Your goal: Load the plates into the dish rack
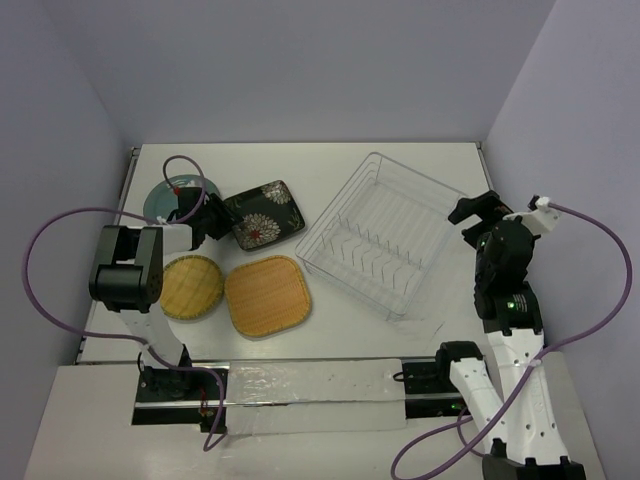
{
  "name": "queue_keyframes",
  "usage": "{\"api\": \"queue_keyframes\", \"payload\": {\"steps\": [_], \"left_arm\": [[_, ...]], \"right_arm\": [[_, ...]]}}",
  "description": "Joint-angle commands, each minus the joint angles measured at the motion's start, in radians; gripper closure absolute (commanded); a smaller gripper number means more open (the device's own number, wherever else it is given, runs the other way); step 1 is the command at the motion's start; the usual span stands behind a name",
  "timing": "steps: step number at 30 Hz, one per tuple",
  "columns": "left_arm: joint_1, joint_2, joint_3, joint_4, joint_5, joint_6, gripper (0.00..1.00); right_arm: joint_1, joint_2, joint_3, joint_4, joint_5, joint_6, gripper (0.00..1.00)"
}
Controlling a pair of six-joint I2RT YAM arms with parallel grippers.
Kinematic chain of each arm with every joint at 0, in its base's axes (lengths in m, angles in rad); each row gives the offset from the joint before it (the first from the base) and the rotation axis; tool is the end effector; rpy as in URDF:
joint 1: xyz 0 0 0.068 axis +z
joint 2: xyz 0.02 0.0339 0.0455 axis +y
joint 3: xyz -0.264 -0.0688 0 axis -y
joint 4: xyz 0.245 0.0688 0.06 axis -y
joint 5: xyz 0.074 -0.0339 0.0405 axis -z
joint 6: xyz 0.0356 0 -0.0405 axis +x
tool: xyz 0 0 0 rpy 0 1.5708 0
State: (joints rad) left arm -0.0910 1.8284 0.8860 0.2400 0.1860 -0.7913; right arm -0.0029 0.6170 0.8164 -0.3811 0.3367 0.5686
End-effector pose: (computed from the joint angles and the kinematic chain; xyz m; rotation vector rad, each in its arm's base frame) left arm 0.3609 -0.0395 0.1355 -0.7100 2.2403 -0.6629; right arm 0.1387 -0.0122 0.3541 0.7212 1.5876 0.1196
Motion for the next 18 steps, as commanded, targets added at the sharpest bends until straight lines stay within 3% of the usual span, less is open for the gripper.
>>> {"api": "queue_keyframes", "payload": {"steps": [1, 3, 5, 7, 13, 18], "left_arm": [[-0.001, 0.030, 0.024, 0.040, 0.011, -0.012, 0.53], [0.002, 0.035, 0.020, 0.056, 0.017, -0.018, 0.59], [0.004, 0.042, 0.021, 0.062, 0.024, -0.016, 0.71], [0.005, 0.038, 0.020, 0.062, 0.027, -0.015, 0.99], [0.010, -0.055, 0.000, 0.067, -0.007, 0.017, 1.00], [0.009, -0.245, -0.020, 0.097, 0.003, 0.078, 1.00]], "right_arm": [[-0.004, -0.042, -0.013, 0.042, 0.055, -0.018, 0.00], [-0.003, -0.051, -0.016, 0.041, 0.061, -0.019, 0.00], [-0.003, -0.057, -0.015, 0.039, 0.070, -0.027, 0.00], [-0.005, -0.073, -0.009, 0.031, 0.107, -0.030, 0.00], [-0.003, -0.105, -0.008, 0.023, 0.101, -0.030, 0.00], [-0.003, -0.111, -0.015, 0.020, 0.086, -0.032, 0.00]]}}
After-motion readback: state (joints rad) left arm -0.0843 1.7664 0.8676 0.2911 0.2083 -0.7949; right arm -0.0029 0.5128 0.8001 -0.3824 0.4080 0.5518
